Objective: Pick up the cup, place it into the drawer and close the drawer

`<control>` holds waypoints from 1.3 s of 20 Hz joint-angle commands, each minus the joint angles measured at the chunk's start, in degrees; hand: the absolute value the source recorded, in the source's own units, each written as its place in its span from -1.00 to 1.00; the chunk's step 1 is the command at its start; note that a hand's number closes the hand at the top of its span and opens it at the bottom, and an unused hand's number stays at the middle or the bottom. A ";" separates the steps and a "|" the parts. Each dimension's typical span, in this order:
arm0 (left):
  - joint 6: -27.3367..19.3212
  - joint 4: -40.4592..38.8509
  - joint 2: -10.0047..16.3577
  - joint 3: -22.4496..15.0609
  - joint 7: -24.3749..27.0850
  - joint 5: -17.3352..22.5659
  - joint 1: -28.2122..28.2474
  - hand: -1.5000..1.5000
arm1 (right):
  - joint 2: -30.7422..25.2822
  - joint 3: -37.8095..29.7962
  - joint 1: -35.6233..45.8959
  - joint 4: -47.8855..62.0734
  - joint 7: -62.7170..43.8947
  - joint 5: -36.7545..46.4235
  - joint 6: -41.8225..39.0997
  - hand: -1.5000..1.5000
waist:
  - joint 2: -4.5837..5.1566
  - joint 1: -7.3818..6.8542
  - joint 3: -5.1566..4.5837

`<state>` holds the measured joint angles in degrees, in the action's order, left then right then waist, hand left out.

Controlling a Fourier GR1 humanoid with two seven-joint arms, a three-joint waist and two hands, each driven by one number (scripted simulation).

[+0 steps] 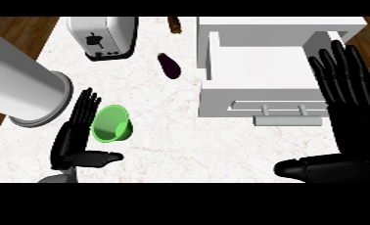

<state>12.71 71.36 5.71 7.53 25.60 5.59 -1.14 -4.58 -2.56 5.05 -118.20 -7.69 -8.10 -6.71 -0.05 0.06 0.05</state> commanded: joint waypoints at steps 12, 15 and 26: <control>1.46 -25.09 3.40 4.04 12.37 -1.44 -10.09 -1.00 | -1.99 -3.12 -0.36 1.72 1.09 -3.83 -3.72 -1.00 | 0.11 0.21 -0.07; 3.46 -29.20 5.11 4.66 16.93 -1.74 -10.33 -1.00 | -2.78 -3.71 0.29 -2.85 -3.70 -4.33 -2.35 -1.00 | 0.08 0.29 -0.08; 2.64 -42.89 3.00 4.08 24.64 -3.29 -18.66 -1.00 | 0.62 1.16 -1.05 -2.67 -2.65 0.49 0.08 -1.00 | 0.13 0.40 -0.09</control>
<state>15.47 34.46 9.43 11.34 47.67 2.72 -15.49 -4.52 -2.38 5.94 -119.61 -10.24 -8.60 -6.90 0.04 0.25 -0.03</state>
